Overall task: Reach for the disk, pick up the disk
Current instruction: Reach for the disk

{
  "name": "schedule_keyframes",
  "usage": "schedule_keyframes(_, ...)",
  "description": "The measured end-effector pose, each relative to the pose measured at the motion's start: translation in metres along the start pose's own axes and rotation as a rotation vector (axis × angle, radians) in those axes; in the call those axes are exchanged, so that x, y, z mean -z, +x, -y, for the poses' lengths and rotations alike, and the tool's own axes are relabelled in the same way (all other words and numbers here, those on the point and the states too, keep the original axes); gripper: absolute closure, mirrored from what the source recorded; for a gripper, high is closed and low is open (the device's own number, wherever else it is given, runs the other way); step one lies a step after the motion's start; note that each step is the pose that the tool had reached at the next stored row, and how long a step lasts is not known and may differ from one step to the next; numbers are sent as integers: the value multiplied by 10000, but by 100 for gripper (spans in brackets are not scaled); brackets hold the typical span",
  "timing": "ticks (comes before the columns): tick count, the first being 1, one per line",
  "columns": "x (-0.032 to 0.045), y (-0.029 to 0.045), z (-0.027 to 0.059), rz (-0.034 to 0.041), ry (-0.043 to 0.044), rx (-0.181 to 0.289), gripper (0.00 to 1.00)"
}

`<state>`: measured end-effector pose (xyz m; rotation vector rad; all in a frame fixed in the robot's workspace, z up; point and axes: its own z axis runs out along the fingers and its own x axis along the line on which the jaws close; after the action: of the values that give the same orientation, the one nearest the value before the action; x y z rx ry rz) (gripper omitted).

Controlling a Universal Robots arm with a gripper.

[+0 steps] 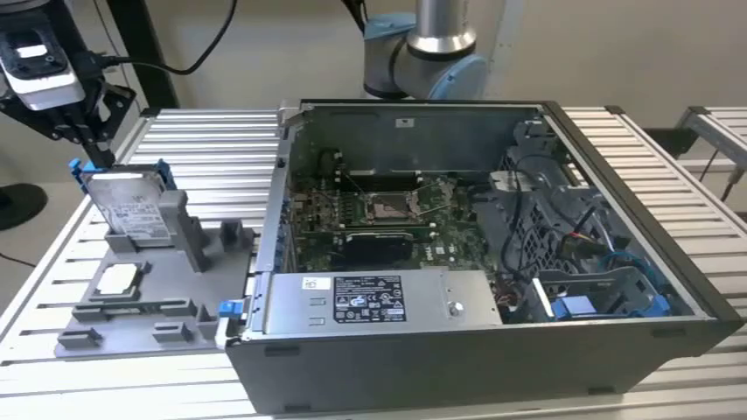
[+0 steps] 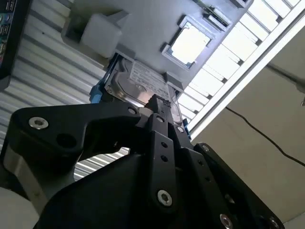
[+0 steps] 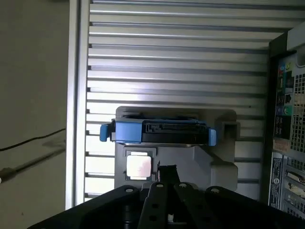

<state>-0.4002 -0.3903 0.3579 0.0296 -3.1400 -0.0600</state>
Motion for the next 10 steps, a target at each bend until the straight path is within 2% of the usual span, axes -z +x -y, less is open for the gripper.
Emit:
schedule_keyframes(6, -32, 172, -216, 1, -1, 1, 100)
schedule_keyframes(10, -56, 280, -312, -3, -1, 1, 100)
